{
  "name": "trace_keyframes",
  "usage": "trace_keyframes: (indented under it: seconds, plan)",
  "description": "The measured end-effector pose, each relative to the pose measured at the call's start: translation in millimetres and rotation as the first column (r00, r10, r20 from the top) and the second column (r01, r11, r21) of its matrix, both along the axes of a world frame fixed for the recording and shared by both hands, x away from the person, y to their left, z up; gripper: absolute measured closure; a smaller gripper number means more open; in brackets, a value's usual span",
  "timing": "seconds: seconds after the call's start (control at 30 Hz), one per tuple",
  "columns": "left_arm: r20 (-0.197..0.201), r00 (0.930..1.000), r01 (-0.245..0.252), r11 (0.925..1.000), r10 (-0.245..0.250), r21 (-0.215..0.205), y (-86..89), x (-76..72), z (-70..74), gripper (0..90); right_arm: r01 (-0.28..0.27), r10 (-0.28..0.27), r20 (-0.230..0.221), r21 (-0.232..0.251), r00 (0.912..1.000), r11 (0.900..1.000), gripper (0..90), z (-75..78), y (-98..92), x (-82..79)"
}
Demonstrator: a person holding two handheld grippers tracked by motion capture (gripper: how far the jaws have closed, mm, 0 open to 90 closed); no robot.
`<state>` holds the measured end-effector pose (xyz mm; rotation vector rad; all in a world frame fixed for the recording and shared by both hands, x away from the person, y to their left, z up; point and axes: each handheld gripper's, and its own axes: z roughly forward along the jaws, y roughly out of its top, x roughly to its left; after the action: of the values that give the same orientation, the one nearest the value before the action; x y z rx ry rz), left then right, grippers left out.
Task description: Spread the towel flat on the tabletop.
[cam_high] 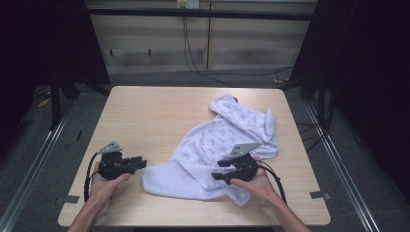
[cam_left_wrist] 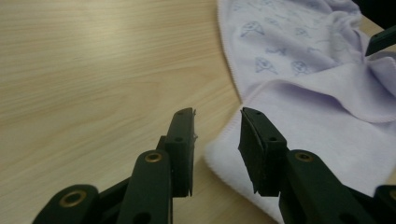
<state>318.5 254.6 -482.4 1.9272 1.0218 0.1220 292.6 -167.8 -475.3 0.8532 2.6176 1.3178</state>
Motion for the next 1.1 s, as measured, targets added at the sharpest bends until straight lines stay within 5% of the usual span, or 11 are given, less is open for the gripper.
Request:
trace_keyframes:
  seconds: [0.1, 0.27, 0.37, 0.5, 0.6, 0.67, 0.73, 0.87, 0.9, 1.07, 1.1]
  plan:
    - [-0.018, 0.9996, -0.024, 0.9997, 0.024, 0.007, 8.1, 5.0, -4.7, 62.0, -0.006, 0.007, -0.047, 0.033, 0.9989, 0.999, 41.0, -1.5, 2.9, 11.5]
    - [-0.047, 0.9989, 0.0, 0.9999, 0.0, 0.013, 7.8, 4.1, -8.9, 57.4, -0.059, 0.058, -0.09, -0.014, 0.9943, 0.998, 46.5, -14.6, 13.6, 12.8]
    - [-0.057, 0.998, 0.028, 0.9996, -0.027, 0.009, 4.7, 0.5, -11.2, 52.2, -0.067, 0.065, -0.085, -0.015, 0.9943, 0.998, 68.9, -13.8, 14.1, 8.1]
    - [-0.076, 0.9966, 0.037, 0.9978, -0.033, 0.055, -6.8, 1.1, -16.1, 47.2, -0.044, 0.046, -0.089, 0.022, 0.995, 0.999, 84.1, -12.2, 7.7, 6.2]
    - [-0.09, 0.9951, 0.048, 0.9964, -0.042, 0.07, -13.2, 3.0, -19.5, 55.6, -0.018, 0.021, -0.088, 0.034, 0.9959, 0.999, 84.7, -9.7, 1.7, 3.0]
    - [-0.069, 0.9961, 0.061, 0.9935, -0.054, 0.097, -14.9, 2.0, -18.8, 73.5, -0.002, 0.007, -0.085, 0.056, 0.9964, 0.998, 84.2, -5.9, -3.0, 0.8]
    - [-0.069, 0.9951, 0.076, 0.9951, -0.072, 0.063, -14.3, 1.6, -16.4, 85.5, 0.015, -0.008, -0.088, 0.08, 0.9961, 0.997, 83.5, -2.8, -8.0, -0.5]
    - [-0.063, 0.9955, 0.074, 0.9966, -0.071, 0.036, -12.9, -0.3, -12.5, 88.1, 0.027, -0.02, -0.081, 0.08, 0.9965, 0.996, 74.4, -1.2, -13.8, -2.4]
    - [-0.058, 0.9957, 0.075, 0.9961, -0.072, 0.046, -12.9, -1.3, -11.7, 88.1, 0.049, -0.044, -0.06, 0.075, 0.9972, 0.996, 64.7, 0.2, -15.7, -4.9]
    - [-0.059, 0.9961, 0.069, 0.996, -0.066, 0.056, -14.2, -0.5, -12.5, 88.1, 0.023, -0.018, -0.052, 0.104, 0.9985, 0.994, 63.9, 5.3, -11.2, -1.3]
    - [-0.056, 0.9964, 0.067, 0.9963, -0.064, 0.053, -13.3, 0.4, -11.7, 88.1, -0.016, 0.022, -0.057, 0.101, 0.9981, 0.995, 63.0, 3.1, -1.5, 1.2]
